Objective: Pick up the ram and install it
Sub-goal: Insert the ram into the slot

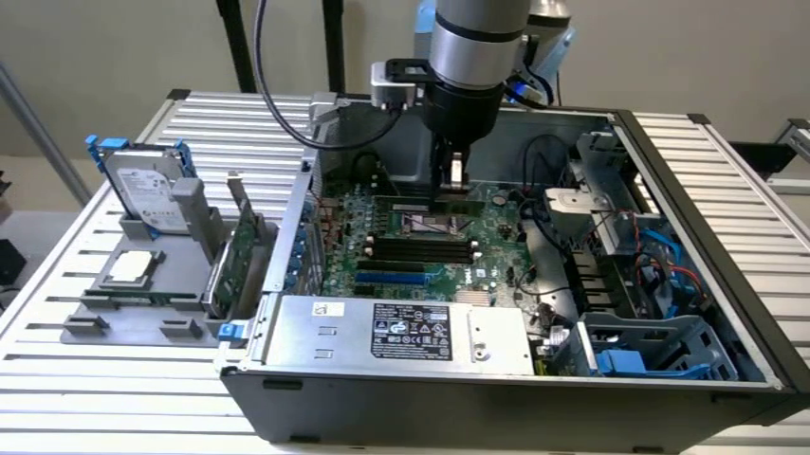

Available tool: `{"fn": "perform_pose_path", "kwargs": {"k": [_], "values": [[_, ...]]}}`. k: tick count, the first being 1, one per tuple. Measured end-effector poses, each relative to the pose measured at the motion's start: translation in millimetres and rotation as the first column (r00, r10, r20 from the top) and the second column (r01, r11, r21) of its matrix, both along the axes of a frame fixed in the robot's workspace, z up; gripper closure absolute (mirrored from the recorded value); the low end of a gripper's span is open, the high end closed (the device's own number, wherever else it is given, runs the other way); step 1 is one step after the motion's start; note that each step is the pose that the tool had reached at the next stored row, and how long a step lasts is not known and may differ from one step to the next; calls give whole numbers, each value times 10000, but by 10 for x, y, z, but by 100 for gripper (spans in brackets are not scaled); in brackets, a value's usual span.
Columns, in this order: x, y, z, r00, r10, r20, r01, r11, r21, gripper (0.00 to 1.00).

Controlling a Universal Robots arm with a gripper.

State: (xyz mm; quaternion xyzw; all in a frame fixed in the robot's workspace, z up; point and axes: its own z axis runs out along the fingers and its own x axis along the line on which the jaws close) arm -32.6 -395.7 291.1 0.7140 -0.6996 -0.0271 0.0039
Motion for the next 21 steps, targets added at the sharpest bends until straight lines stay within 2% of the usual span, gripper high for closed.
{"fn": "perform_pose_path", "kwargs": {"k": [6,13,18,21], "values": [[-18,-19,-109,10000,-3,0,3,10000,-1,100],[-20,-19,-237,10000,-3,1,3,10000,-20,100],[-20,-19,-327,10000,-28,7,28,10000,-66,100],[-20,-20,-375,10000,-63,13,63,9999,-112,100]]}}
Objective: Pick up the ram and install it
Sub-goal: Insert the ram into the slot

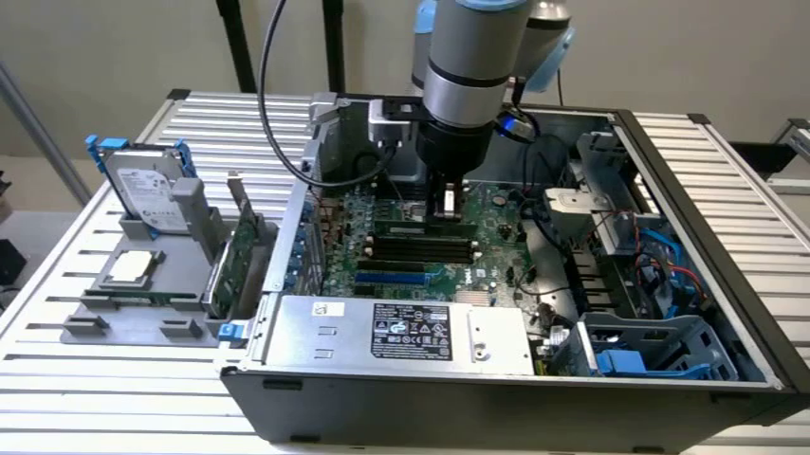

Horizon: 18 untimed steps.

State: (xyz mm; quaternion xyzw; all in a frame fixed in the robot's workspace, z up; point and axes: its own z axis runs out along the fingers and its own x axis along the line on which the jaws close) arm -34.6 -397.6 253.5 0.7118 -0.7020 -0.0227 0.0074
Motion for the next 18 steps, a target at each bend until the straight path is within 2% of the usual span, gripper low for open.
{"fn": "perform_pose_path", "kwargs": {"k": [5,7,15,18], "values": [[0,0,-71,10000,-91,16,91,9999,-112,100],[0,0,-103,9999,-132,21,133,9998,-137,100],[0,-7,-152,9998,-179,36,179,9997,-140,100],[0,-10,-180,9998,-178,90,180,9997,-140,100]]}}
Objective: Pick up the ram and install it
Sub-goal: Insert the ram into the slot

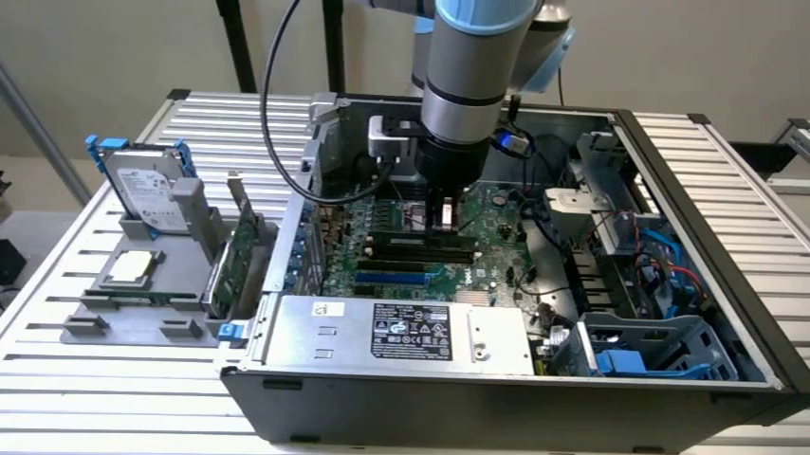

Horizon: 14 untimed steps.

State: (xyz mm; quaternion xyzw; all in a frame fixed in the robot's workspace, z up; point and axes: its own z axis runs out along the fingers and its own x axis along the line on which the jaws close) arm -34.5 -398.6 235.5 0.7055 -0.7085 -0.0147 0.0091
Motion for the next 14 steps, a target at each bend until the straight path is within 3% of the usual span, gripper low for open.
{"fn": "perform_pose_path", "kwargs": {"k": [4,9,14], "values": [[-7,-1,-23,10000,-1,80,1,10000,-4,100],[-27,0,-40,10000,0,91,0,10000,-13,100],[-33,0,-61,10000,1,90,0,10000,-73,100]]}}
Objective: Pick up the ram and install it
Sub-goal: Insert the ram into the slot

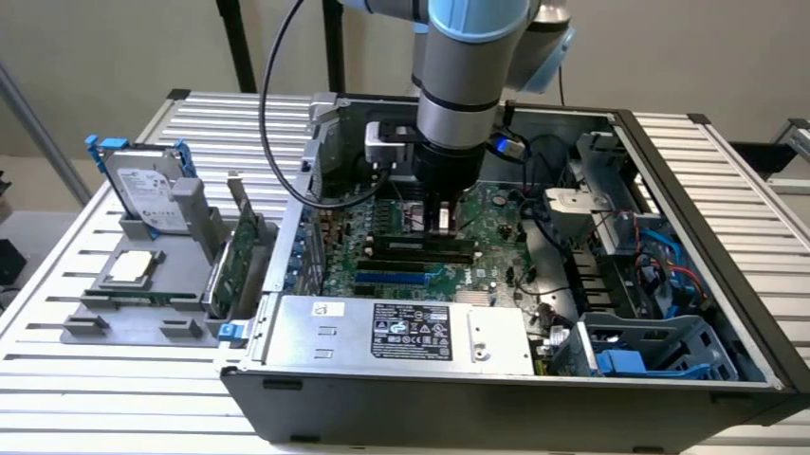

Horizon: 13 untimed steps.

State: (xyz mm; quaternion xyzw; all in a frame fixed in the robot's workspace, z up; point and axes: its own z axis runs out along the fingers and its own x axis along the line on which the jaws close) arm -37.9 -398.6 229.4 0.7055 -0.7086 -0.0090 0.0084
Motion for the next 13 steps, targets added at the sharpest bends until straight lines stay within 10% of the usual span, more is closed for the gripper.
{"fn": "perform_pose_path", "kwargs": {"k": [13], "values": [[-1,31,-23,10000,1,1,-1,10000,-97,100]]}}
